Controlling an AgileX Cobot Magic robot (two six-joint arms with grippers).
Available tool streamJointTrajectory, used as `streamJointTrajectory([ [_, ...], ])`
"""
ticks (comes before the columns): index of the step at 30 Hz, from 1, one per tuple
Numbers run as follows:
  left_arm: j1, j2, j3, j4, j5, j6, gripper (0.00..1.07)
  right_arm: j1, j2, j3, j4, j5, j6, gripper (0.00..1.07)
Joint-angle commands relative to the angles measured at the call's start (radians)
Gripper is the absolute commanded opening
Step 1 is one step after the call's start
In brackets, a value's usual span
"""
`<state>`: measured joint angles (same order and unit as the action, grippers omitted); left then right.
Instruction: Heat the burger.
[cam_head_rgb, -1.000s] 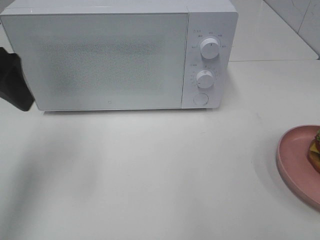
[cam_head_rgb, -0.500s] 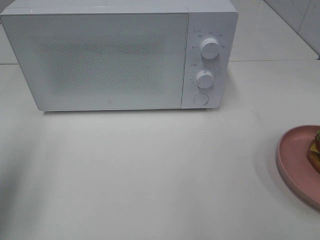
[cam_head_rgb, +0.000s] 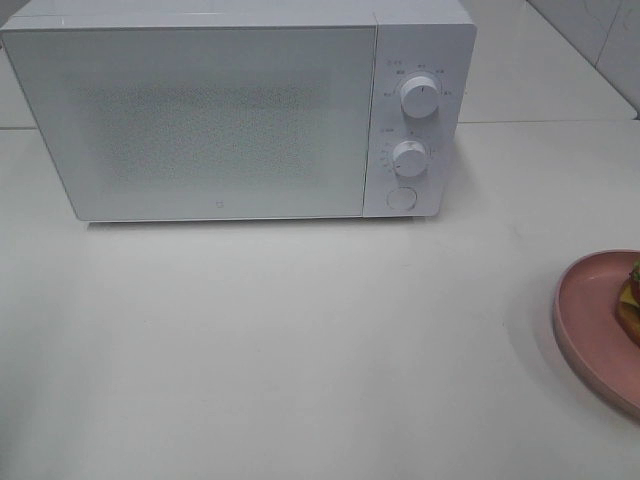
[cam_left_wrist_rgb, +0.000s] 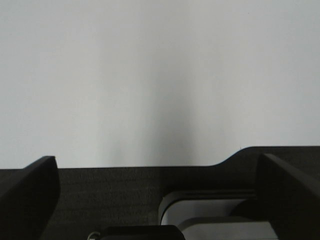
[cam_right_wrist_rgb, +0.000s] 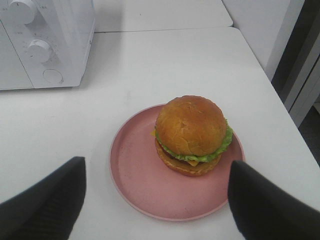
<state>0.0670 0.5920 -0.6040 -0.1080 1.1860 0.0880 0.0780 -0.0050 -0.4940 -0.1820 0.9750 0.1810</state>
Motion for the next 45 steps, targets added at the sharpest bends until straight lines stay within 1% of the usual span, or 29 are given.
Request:
streamJointTrajectory([
  [1,0.004,-0.165,0.054,0.004,-0.043,-0.002,0.98,-0.008,-0.026,0.005,0.001,-0.01,-0.013,0.76],
  [2,0.004,-0.198,0.052,0.004,-0.054,-0.002,0.98,-0.008,-0.026,0.005,0.001,-0.01,-0.013,0.76],
  [3,0.004,-0.198,0.052,0.004,-0.054,-0.002,0.98,-0.008,-0.026,0.005,0.001,-0.01,-0.013,0.76],
  [4,0.004,-0.272,0.062,0.006,-0.073,-0.002,0.98,-0.008,-0.026,0.005,0.001,-0.01,-0.013,0.76],
  [5,0.004,-0.272,0.062,0.006,-0.073,-0.002,0.98,-0.008,-0.026,0.005,0.001,-0.01,-0.013,0.76],
  [6,0.004,-0.313,0.073,0.009,-0.088,-0.002,0.98,-0.008,-0.026,0.005,0.001,-0.01,-0.013,0.76],
  [7,0.004,-0.392,0.089,0.012,-0.117,-0.005,0.98,-0.008,-0.026,0.005,0.001,-0.01,-0.013,0.76],
  [8,0.004,-0.392,0.089,0.012,-0.117,-0.005,0.98,-0.008,-0.026,0.005,0.001,-0.01,-0.013,0.76],
  [9,0.004,-0.456,0.088,0.021,-0.117,-0.006,0.98,-0.008,-0.026,0.005,0.001,-0.01,-0.013,0.76],
  [11,0.004,-0.486,0.088,0.029,-0.117,-0.006,0.98,-0.008,-0.026,0.005,0.001,-0.01,-0.013,0.76],
  [13,0.004,-0.557,0.088,0.048,-0.117,-0.006,0.98,-0.008,-0.026,0.005,0.001,-0.01,-0.013,0.76],
  [14,0.004,-0.557,0.088,0.048,-0.117,-0.006,0.98,-0.008,-0.026,0.005,0.001,-0.01,-0.013,0.76],
  [16,0.004,-0.622,0.088,0.05,-0.117,-0.006,0.98,-0.008,-0.026,0.005,0.001,-0.01,-0.013,0.76],
  [45,0.004,-0.614,0.088,0.047,-0.117,-0.006,0.98,-0.008,-0.023,0.005,0.001,-0.01,-0.013,0.76],
])
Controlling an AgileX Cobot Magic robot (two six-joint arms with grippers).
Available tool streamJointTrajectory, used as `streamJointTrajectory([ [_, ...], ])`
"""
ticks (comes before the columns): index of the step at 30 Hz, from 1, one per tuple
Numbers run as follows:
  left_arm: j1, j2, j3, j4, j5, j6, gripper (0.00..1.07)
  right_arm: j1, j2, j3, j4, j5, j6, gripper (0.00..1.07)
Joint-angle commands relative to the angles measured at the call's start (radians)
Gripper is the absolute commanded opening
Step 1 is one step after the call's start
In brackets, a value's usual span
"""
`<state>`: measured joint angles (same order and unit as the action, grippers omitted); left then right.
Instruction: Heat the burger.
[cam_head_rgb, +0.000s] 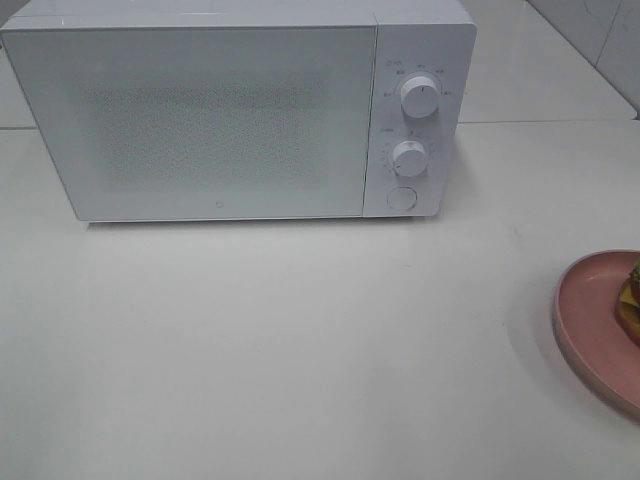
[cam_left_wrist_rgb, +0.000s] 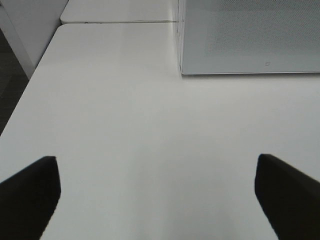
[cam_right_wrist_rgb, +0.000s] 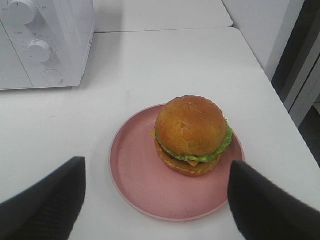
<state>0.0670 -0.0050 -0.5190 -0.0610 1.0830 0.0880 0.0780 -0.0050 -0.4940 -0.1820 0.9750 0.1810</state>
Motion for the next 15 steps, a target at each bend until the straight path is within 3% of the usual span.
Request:
streamJointTrajectory([
  [1,0.004,-0.017,0.003,0.0,-0.014,-0.006,0.98,-0.008,-0.023,0.005,0.001,-0.01,-0.013,0.76],
  [15,0.004,-0.017,0.003,0.0,-0.014,-0.006,0.98,-0.008,-0.023,0.005,0.001,-0.01,-0.013,0.76],
])
